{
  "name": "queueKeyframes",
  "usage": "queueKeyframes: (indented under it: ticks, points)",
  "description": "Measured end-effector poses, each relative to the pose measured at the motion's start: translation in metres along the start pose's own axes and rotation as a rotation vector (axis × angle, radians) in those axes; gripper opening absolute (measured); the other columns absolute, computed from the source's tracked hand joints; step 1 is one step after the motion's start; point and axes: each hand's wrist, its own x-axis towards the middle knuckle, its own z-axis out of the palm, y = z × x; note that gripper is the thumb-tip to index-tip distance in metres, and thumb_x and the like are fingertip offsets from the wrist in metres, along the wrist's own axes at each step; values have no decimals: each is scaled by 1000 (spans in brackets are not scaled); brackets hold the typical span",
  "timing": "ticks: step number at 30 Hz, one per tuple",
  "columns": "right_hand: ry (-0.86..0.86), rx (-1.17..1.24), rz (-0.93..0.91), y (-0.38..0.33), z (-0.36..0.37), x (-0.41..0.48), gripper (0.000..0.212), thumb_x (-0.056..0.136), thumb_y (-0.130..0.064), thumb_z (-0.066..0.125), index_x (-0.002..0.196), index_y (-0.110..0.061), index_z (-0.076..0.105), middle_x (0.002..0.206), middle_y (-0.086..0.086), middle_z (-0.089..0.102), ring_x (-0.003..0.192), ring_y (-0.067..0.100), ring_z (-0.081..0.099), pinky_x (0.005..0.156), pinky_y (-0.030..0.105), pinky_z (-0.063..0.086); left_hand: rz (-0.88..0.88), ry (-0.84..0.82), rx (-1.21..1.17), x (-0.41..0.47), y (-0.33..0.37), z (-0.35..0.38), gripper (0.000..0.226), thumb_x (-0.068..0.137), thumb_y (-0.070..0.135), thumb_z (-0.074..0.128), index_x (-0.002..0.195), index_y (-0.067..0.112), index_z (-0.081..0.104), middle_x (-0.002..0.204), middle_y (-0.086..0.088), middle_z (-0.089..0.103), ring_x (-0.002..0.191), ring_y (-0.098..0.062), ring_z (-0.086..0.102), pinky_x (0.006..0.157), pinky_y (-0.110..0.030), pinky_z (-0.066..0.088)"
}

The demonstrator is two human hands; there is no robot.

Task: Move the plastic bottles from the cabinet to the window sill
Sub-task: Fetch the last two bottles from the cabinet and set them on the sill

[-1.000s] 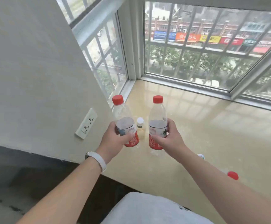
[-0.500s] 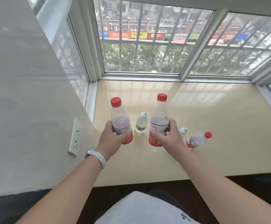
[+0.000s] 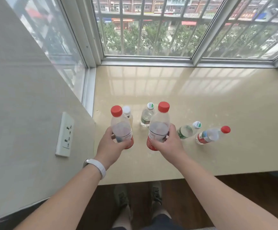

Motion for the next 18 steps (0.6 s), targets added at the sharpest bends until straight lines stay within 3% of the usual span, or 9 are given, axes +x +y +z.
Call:
queueKeyframes:
  ticks: [5,8,12,18]
  points:
    - [8,-21,13,47,12,29,53,65,-41,80,101,-56,43,110,-12,62,93,-3,64,73,17,51,-52,5,44,21,-43,20,61,57,53,84,110,49,53,105,37,63,103,14,55,82,-20,46]
    - [15,-28,17,79,23,47,55,67,-41,82,100,-60,41,108,-18,63,94,-2,64,76,26,54,-69,18,64,38,-71,33,62,60,52,87,111,51,52,106,43,59,102,19,53,82,-20,45]
    - [43,-60,14,112,37,64,55,68,-47,83,98,-63,39,103,-32,59,94,-8,61,74,21,51,-59,23,113,58,-96,48,64,64,55,87,118,50,51,108,41,60,104,20,53,80,-16,42]
    - [51,-92,-10,143,51,83,56,73,-46,83,105,-57,38,110,-22,59,101,-7,57,79,17,48,-33,27,197,82,-113,57,52,67,58,84,106,55,50,107,38,62,104,19,53,76,-11,40]
